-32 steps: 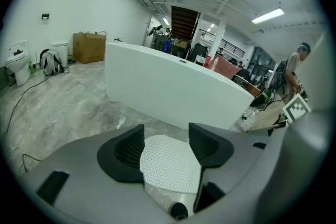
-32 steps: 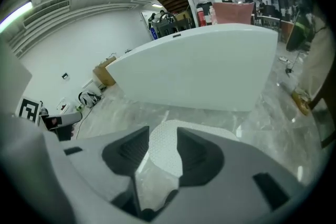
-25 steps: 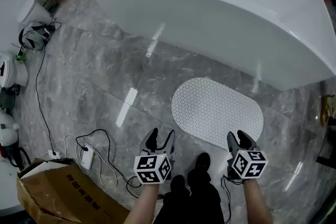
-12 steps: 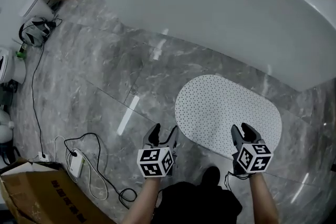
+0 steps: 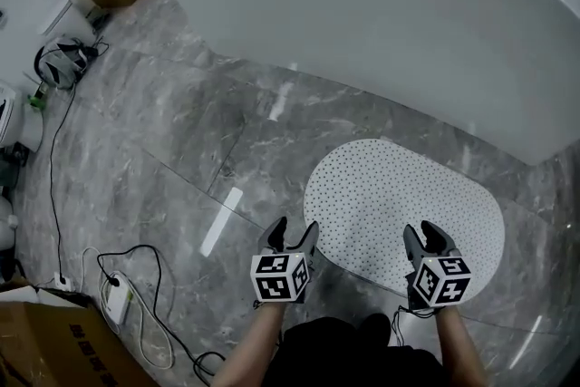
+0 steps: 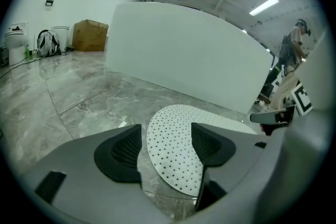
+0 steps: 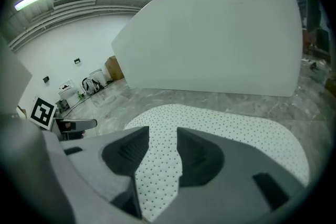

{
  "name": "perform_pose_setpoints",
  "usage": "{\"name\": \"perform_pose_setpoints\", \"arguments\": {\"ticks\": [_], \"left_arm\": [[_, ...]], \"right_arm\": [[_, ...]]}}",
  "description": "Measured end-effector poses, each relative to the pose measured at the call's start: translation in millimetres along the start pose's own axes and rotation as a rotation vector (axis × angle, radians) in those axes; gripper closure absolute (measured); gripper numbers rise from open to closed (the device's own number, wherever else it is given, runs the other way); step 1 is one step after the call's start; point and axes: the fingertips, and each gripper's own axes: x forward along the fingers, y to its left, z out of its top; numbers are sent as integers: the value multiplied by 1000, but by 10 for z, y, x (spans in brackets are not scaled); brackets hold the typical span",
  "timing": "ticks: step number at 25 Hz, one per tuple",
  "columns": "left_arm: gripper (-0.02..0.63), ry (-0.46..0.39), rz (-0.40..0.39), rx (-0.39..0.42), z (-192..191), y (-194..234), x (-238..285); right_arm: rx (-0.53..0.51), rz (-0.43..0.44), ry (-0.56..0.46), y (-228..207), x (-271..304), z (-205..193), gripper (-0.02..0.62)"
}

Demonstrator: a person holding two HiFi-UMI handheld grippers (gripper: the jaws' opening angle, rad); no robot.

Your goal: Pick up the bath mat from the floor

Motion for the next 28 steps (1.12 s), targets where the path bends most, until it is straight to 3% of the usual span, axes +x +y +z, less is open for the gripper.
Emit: {"name": "perform_pose_setpoints", "arguments": {"ticks": [7, 13, 28], "left_arm": [[307, 34, 6, 44, -291, 183, 414], [307, 88, -2, 12, -466, 275, 767], [285, 210, 33, 61, -411, 382, 1323]], "right_arm": [[16, 8, 18, 54, 308, -341, 428], [39, 34, 24, 133, 465, -425, 428], [146, 21, 20, -56, 552, -508, 428]]}}
